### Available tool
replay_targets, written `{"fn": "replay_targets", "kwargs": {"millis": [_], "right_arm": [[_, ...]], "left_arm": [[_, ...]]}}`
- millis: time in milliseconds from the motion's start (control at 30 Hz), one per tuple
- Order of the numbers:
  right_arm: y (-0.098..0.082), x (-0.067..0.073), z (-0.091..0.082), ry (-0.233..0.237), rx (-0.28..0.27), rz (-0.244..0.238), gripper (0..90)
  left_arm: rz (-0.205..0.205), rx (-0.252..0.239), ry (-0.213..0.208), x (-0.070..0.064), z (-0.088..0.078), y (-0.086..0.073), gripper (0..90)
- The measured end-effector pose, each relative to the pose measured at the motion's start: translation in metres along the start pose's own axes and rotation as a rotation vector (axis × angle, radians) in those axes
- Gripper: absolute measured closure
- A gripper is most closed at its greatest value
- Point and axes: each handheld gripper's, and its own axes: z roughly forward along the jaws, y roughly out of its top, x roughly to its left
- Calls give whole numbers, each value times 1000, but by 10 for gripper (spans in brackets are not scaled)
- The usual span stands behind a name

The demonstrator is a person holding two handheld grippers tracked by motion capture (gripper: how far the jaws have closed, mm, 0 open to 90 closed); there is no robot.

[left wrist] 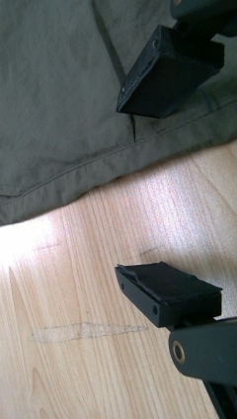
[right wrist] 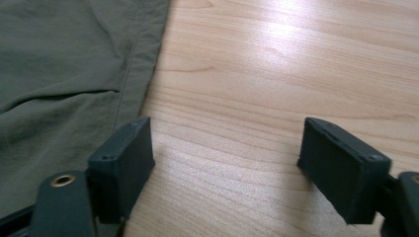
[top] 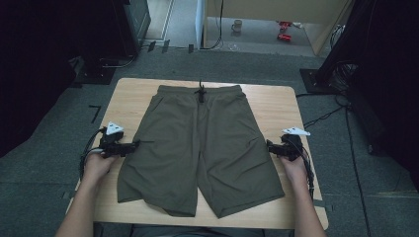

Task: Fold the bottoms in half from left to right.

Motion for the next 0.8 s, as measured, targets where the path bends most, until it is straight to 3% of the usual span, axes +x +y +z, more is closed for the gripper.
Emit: {"fn": "replay_targets", "kwargs": {"millis": [167,367,667,800], "right_arm": [[0,1,0,-29,13,26,125],[0,1,0,-29,11,27,137],[-2,5,-2,-7,-13,9,300],[-1,5,-2,-3,-15,6,303]], "left_arm": [[-14,3,15,-1,0,0,194],[-41,5,43,-4,0,0,182],[-79,5,86,-9,1,1,177],[-75,5,81,-9,1,0,178]]}}
